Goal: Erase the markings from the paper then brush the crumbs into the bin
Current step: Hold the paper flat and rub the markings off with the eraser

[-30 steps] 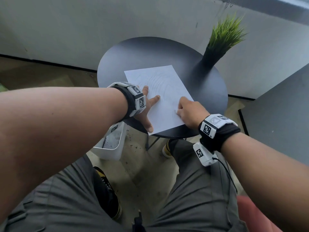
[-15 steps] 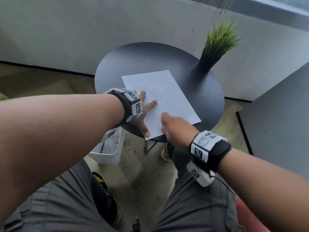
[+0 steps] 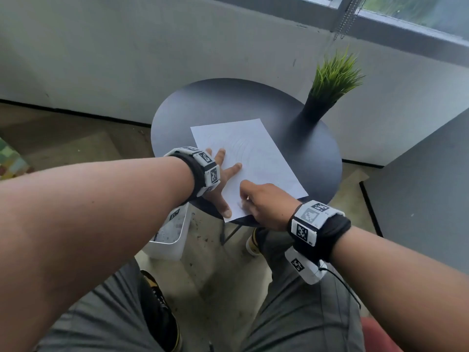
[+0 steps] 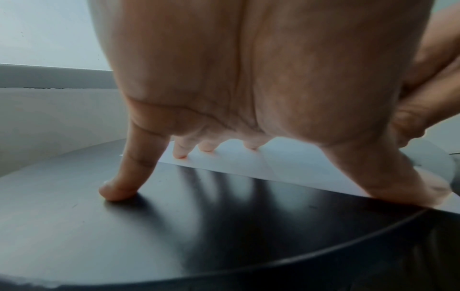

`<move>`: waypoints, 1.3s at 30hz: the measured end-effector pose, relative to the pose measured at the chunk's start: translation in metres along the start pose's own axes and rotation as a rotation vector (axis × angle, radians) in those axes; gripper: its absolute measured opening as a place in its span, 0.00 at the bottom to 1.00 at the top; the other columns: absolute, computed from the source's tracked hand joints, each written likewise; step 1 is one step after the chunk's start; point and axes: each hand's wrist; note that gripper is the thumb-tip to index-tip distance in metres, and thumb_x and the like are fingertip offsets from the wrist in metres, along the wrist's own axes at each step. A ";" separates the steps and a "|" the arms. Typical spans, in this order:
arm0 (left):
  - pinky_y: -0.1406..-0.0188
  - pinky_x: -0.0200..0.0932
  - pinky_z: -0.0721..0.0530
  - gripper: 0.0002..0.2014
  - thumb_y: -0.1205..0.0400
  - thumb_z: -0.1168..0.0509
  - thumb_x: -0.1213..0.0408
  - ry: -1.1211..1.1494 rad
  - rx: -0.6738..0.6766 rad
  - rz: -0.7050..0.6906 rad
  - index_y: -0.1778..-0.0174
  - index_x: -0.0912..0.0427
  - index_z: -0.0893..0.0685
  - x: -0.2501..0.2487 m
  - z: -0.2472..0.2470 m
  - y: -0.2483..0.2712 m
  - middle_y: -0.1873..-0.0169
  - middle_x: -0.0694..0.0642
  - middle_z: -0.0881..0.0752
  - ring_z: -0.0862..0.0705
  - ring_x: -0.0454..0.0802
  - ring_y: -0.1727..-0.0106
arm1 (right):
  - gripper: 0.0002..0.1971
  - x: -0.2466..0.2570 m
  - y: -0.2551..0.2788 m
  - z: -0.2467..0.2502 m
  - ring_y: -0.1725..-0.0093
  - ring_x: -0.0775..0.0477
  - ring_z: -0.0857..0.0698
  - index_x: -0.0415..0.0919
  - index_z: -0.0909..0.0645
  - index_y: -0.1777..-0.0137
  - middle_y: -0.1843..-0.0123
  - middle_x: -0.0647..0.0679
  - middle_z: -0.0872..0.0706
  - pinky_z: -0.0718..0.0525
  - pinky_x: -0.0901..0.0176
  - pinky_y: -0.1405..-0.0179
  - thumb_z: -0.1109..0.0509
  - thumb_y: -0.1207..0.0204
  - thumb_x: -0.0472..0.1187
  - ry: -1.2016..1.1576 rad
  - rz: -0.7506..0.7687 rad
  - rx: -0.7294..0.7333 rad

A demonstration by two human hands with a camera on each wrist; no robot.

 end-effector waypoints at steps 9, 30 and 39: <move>0.18 0.73 0.47 0.63 0.36 0.29 0.23 0.165 -0.042 0.010 0.13 0.37 0.61 0.006 -0.003 0.015 0.13 0.57 0.66 0.62 0.63 0.12 | 0.09 -0.042 -0.020 0.022 0.47 0.40 0.19 0.42 0.25 0.48 0.51 0.44 0.16 0.22 0.52 0.50 0.36 0.20 0.47 -0.179 -0.351 -0.132; 0.18 0.74 0.48 0.74 0.50 0.34 0.15 0.083 0.003 0.036 0.14 0.38 0.67 0.021 -0.010 0.005 0.12 0.51 0.66 0.55 0.77 0.15 | 0.08 0.018 -0.030 0.009 0.48 0.36 0.17 0.41 0.23 0.42 0.45 0.39 0.13 0.19 0.49 0.48 0.38 0.19 0.40 0.051 0.036 -0.084; 0.18 0.73 0.51 0.70 0.43 0.33 0.17 0.022 0.015 0.021 0.14 0.39 0.67 0.019 -0.004 0.007 0.13 0.53 0.68 0.54 0.77 0.15 | 0.08 0.018 -0.046 0.016 0.49 0.34 0.18 0.42 0.27 0.43 0.46 0.35 0.15 0.20 0.47 0.51 0.39 0.20 0.41 0.087 -0.019 -0.113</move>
Point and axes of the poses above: each hand's wrist, its own y-axis away from the middle knuckle, its own z-axis out of the back of the hand, x = y × z
